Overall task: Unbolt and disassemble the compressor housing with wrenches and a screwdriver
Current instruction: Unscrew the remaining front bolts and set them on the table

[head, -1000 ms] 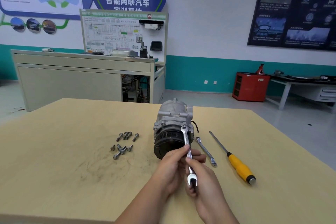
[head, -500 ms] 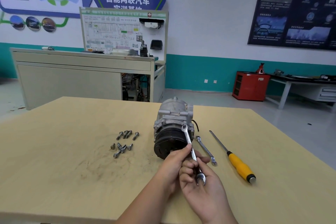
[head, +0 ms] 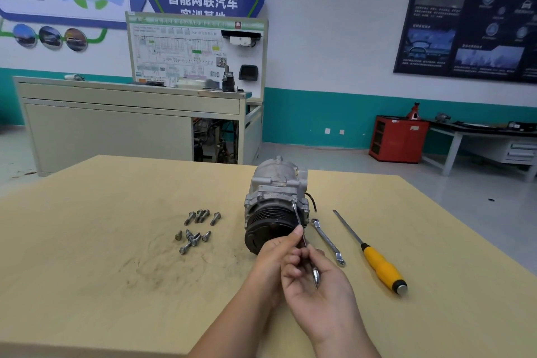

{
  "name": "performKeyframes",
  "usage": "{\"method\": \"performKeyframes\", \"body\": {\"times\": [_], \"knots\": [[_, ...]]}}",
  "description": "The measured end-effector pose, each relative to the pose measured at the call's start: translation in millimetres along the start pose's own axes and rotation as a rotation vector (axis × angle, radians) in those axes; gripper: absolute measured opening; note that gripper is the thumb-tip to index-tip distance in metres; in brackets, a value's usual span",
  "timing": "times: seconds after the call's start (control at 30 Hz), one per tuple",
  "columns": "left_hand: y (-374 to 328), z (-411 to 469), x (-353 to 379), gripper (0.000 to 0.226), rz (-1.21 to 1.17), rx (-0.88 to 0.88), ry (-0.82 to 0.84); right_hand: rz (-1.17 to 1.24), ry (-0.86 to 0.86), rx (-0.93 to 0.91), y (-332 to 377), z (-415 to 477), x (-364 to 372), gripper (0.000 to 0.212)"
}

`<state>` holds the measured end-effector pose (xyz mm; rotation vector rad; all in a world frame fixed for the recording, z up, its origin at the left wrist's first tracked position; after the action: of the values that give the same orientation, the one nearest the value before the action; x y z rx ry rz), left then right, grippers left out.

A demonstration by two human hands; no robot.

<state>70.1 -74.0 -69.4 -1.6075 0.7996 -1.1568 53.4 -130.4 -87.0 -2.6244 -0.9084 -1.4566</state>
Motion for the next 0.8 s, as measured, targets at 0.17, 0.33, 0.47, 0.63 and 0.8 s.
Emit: {"method": "performKeyframes", "body": {"times": [0.17,0.33,0.47,0.63,0.8], "knots": [[0.5,3.2,-2.1,0.031,0.021,0.013,-0.006,-0.089,-0.016,-0.089,1.8,-3.4,3.2,0.026],[0.0,3.8,1.1,0.037,0.017,0.054,0.056,-0.271,-0.007,-0.261,4.9,-5.4,6.8,0.027],[-0.2,3.1,-0.1,0.034,0.001,0.063,0.081,-0.421,-0.004,-0.392,6.5,-3.9,10.9,0.037],[4.4,6.8,-4.8,0.038,-0.008,0.025,0.040,-0.581,-0.010,-0.507,7.2,-1.0,10.0,0.036],[6.5,10.6,-7.2,0.037,-0.046,0.002,0.059,-0.521,0.055,-0.325,3.5,0.7,9.7,0.025]]}}
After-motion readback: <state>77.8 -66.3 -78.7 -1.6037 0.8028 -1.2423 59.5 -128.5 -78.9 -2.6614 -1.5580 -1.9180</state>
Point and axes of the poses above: each hand's wrist, its own z-axis towards the middle knuckle, its own x-axis out of the palm, y = z × x, the point moved 8 cm from there along z, towards the middle knuckle, and after that the axes turned 15 degrees about -y, right-handed, at the moved point
